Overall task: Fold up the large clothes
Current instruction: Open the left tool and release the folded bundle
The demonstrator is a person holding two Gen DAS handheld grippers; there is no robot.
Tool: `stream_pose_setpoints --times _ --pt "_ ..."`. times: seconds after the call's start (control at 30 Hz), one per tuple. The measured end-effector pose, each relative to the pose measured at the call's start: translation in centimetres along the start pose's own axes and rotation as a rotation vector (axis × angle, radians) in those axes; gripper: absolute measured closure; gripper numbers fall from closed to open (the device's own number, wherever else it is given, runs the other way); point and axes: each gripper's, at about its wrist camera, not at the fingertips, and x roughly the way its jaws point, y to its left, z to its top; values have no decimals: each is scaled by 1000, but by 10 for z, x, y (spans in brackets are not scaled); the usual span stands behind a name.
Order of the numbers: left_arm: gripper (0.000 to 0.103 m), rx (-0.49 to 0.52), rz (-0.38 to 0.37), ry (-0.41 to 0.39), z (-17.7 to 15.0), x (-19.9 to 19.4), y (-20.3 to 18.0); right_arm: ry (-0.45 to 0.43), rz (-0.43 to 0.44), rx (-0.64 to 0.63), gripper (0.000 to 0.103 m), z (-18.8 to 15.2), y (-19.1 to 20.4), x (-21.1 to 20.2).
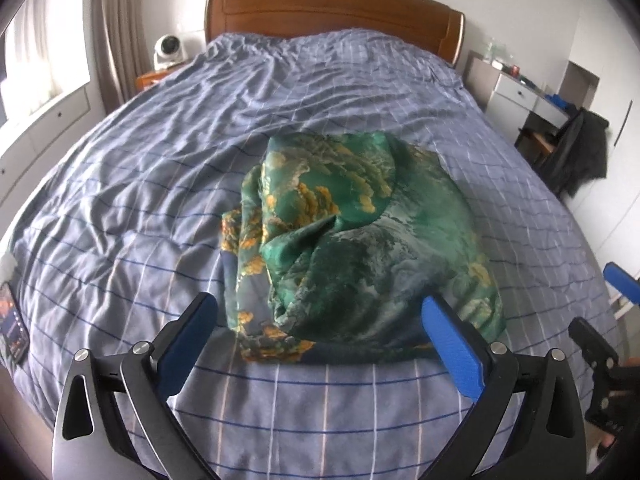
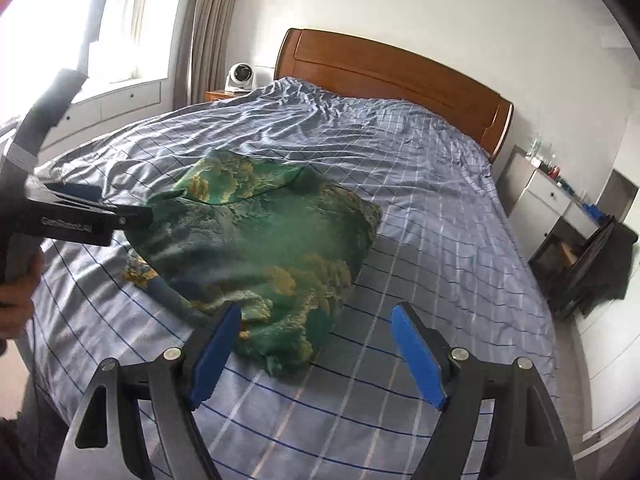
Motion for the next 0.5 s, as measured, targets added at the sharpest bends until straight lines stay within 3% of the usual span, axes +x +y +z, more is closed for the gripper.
stream_pose_setpoints --times 0.13,0.3,0.37,0.5 --pt "1 -22 54 -17 -2 -6 4 -2 -24 -4 23 -2 -6 0" --pt "1 -54 121 6 -5 3 35 8 46 37 23 -14 -17 5" --pt "1 -114 95 29 0 6 58 38 57 38 23 -25 -23 10" --pt "1 -250 -93 45 23 10 97 101 90 94 23 -41 -36 23"
